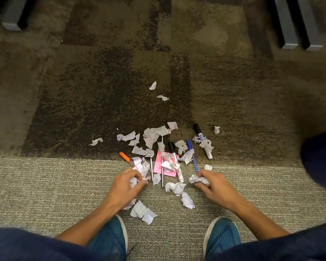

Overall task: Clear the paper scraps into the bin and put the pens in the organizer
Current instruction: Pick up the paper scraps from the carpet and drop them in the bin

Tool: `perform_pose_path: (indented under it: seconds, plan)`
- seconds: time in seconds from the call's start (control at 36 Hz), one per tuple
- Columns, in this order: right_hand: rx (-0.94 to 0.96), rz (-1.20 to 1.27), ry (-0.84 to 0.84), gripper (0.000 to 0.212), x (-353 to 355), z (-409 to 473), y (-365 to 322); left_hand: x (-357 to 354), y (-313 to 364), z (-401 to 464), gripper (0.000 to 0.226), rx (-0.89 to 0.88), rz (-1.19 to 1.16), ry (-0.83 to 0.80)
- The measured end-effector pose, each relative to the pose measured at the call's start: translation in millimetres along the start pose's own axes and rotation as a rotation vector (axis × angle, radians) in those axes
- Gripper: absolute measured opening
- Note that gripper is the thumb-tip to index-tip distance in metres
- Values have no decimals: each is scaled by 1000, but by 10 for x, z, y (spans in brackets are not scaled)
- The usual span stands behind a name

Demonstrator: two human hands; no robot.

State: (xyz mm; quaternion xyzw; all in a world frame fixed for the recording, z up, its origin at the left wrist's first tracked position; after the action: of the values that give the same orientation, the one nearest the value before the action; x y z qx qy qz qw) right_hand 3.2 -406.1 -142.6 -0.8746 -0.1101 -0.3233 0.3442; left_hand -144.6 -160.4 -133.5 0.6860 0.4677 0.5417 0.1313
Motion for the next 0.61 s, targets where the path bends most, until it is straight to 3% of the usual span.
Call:
perform_pose_path:
  seconds: [0.11,0.25,0.39,0.53,0.61]
  plan:
    - [7,238,-5,8,99,-78,9,173,30,-70,17,11,-203,114]
    - [-31,816,-71,10,122,-153,5,340,105,-89,17,-27,-381,156]
    - [4,1225,-23,12,227,-141,-19,398,62,-81,26,89,-660,172]
    - [58,1462,-26,27,455,-180,-158,337,237,-45,18,216,-1011,26]
    - [95,1521,-25,30,665,-249,-273,422,505,-24,29,220,-1113,-50]
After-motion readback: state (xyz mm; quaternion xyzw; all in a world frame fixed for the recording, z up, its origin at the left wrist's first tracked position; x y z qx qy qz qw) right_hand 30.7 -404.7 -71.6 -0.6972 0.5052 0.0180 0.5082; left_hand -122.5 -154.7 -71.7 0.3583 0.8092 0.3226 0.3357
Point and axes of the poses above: each hand's wrist, its own z-axis towards the middle knuckle, its own x-axis out of the back of the hand, y = z × x, the point moved 9 cm from there along z, towards the middle knuckle, and after that the axes turned 4 degrees about -y, right-handed, at the moved point
